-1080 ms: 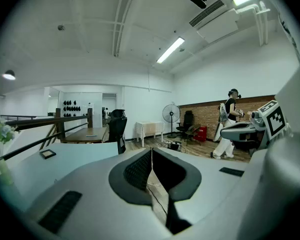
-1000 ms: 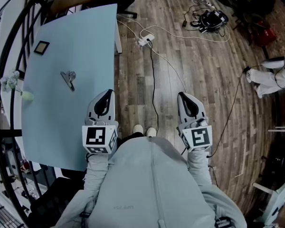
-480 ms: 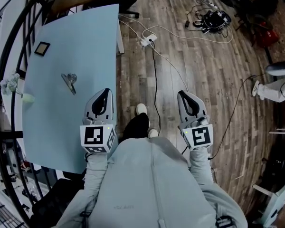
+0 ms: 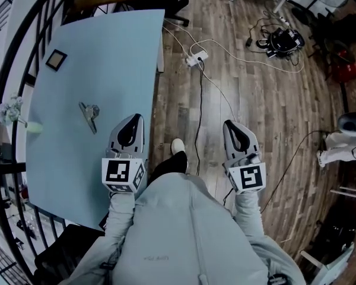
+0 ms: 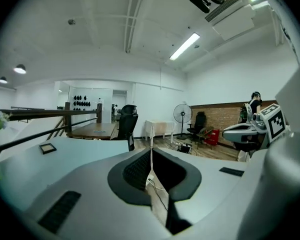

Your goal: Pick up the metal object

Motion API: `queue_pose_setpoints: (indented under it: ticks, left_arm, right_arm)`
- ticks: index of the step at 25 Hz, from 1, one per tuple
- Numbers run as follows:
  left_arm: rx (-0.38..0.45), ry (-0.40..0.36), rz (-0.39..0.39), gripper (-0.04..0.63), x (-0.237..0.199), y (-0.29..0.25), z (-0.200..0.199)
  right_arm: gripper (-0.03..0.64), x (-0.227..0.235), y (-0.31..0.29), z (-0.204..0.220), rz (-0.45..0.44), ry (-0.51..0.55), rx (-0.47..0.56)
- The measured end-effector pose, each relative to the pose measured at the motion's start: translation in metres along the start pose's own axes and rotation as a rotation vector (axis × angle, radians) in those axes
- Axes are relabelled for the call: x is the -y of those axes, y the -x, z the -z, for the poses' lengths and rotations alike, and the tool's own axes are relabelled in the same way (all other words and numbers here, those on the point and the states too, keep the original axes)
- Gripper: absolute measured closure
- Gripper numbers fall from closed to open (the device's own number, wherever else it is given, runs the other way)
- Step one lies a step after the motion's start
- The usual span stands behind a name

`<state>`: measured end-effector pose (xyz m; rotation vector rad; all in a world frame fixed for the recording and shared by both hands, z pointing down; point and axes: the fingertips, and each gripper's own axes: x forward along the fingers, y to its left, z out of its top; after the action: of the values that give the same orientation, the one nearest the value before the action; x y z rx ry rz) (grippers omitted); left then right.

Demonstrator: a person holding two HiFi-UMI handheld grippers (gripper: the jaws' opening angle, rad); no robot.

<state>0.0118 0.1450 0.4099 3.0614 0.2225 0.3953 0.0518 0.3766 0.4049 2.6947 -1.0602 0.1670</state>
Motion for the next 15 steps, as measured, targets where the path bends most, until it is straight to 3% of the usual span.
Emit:
queue_pose_setpoints:
  ticks: [4,11,15]
  left_arm:
    - [0.012,0.089,-0.034,0.566,-0.021,-0.028,-0.001]
    - [-0.009,0.120,-0.156,0.566,-0.064,-0.044,0.004]
    - [-0.008,0.142,-0.267,0.566,-0.096,-0.033,0.012]
  right_arm:
    - [0.592,0.012,-0.046,-0.012,-0.074,-0.006,0.011]
    - [0.592,0.010,-0.119,-0.033,-0.199,0.016,0.036]
    - [0.592,-0.006,-0.154,-0.041,-0.277,0.024,0.055]
